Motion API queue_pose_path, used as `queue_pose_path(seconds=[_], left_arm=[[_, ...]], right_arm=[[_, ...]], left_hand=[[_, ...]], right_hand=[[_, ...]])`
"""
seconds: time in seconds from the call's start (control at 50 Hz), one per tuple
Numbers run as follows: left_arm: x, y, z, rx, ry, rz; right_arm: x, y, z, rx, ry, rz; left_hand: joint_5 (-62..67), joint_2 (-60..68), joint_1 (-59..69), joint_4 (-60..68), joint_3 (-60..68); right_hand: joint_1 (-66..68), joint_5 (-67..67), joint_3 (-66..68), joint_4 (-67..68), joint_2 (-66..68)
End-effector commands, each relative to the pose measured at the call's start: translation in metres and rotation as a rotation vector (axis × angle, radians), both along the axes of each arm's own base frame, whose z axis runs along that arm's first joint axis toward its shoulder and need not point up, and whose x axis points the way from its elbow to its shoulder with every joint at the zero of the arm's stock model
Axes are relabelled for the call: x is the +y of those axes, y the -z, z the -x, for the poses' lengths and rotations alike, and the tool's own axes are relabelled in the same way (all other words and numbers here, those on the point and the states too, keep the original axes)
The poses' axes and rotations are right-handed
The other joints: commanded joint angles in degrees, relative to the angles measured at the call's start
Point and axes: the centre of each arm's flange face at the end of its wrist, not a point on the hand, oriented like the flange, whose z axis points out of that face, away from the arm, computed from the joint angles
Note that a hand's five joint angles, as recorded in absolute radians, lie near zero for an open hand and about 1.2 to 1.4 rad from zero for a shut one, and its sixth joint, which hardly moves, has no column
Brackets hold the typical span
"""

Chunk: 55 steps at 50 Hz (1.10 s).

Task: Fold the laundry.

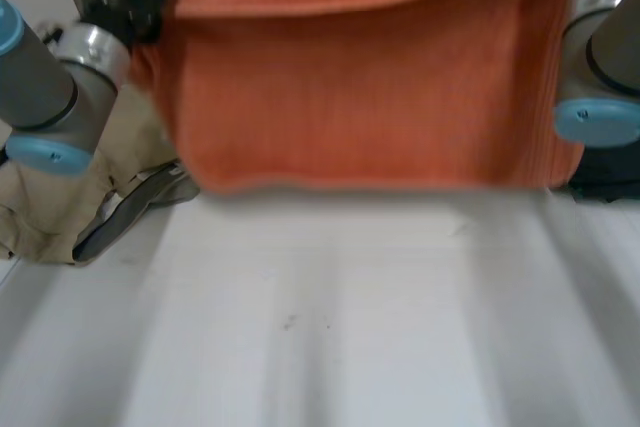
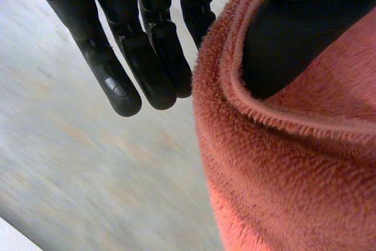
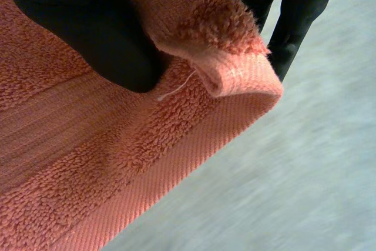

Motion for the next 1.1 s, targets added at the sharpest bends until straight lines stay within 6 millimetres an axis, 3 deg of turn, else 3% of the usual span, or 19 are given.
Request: queue_pose_path(seconds=[0.02,0.06,0.14,0.16,0.22,0.28,0.3,0.34,0.42,0.44,0.54,0.68,0.78,0.92,0.98,1.02,1.1], left_arm=[[0.023,-0.035,-0.004,0.099,0.050,0.113],[0.034,-0.024,-0.007,0.091,0.053,0.055],[0.043,0.019,-0.008,0.060,0.049,-0.085],[0.047,0.040,-0.010,0.043,0.043,-0.149],[0.053,0.067,-0.013,0.022,0.038,-0.230],[0.059,0.107,-0.016,-0.005,0.030,-0.344],[0.061,0.130,-0.018,-0.020,0.024,-0.408],[0.063,0.150,-0.019,-0.032,0.020,-0.463],[0.069,0.177,-0.021,-0.049,0.017,-0.540],[0.072,0.184,-0.023,-0.054,0.013,-0.560],[0.078,0.193,-0.029,-0.059,-0.002,-0.586],[0.070,0.196,-0.049,-0.048,-0.057,-0.604],[0.073,0.201,-0.057,-0.048,-0.078,-0.631],[0.091,0.207,-0.061,-0.124,-0.085,-0.654],[0.096,0.207,-0.061,-0.159,-0.088,-0.659],[0.100,0.208,-0.062,-0.186,-0.091,-0.673],[0.101,0.203,-0.067,-0.212,-0.115,-0.695]], right_arm=[[0.006,-0.003,-0.001,-0.011,-0.013,0.045],[0.010,0.009,-0.001,0.007,-0.025,-0.006],[0.023,0.041,0.001,0.063,-0.056,-0.132],[0.027,0.061,0.003,0.086,-0.065,-0.201],[0.036,0.102,0.010,0.117,-0.077,-0.354],[0.042,0.134,0.025,0.112,-0.068,-0.491],[0.043,0.141,0.028,0.107,-0.068,-0.523],[0.045,0.155,0.035,0.091,-0.066,-0.584],[0.051,0.191,0.043,0.049,-0.091,-0.723],[0.052,0.194,0.044,0.045,-0.093,-0.737],[0.060,0.207,0.051,0.043,-0.091,-0.816],[0.063,0.215,0.061,0.039,-0.069,-0.858],[0.066,0.208,0.068,0.035,-0.068,-0.849],[0.069,0.211,0.070,0.036,-0.072,-0.863],[0.067,0.210,0.073,0.036,-0.060,-0.863],[0.068,0.211,0.073,0.036,-0.060,-0.866],[0.072,0.204,0.074,0.043,-0.059,-0.859]], left_hand=[[15.17,11.41,14.15,11.38,11.66],[15.17,11.41,14.15,11.38,11.66],[15.03,11.27,14.01,11.24,11.51],[14.36,10.60,13.34,10.57,10.85],[14.02,10.26,13.00,10.23,10.51],[12.01,8.25,10.99,8.22,8.49],[9.50,5.74,8.48,5.71,5.99],[6.63,2.87,5.61,2.84,3.12],[-3.45,-7.21,-4.47,-7.24,-6.96],[-12.14,-15.90,-13.16,-15.92,-15.65],[-29.69,-33.45,-30.71,-33.48,-33.20],[-29.72,-33.48,-30.74,-33.51,-33.23],[-28.38,-32.14,-29.40,-32.17,-31.89],[0.50,-3.27,-0.52,-3.29,-3.02],[2.23,-1.53,1.21,-1.56,-1.28],[15.10,11.34,14.09,11.32,11.59],[15.17,11.41,14.15,11.38,11.66]], right_hand=[[16.03,12.52,11.59,11.26,12.83],[16.03,12.52,11.59,11.26,12.83],[16.03,12.52,11.59,11.26,12.83],[16.03,12.52,11.59,11.26,12.83],[16.03,12.52,11.59,11.26,12.83],[16.03,12.52,11.59,11.26,12.83],[16.03,12.52,11.59,11.26,12.83],[16.03,12.52,11.59,11.26,12.83],[16.03,12.52,11.59,11.26,12.83],[16.03,12.52,11.59,11.26,12.83],[16.03,12.52,11.59,11.26,12.83],[16.03,12.52,11.59,11.26,12.83],[16.03,12.52,11.59,11.26,12.83],[16.03,12.52,11.59,11.26,12.83],[16.03,12.52,11.59,11.26,12.83],[16.03,12.52,11.59,11.26,12.83],[16.03,12.52,11.59,11.26,12.83]])
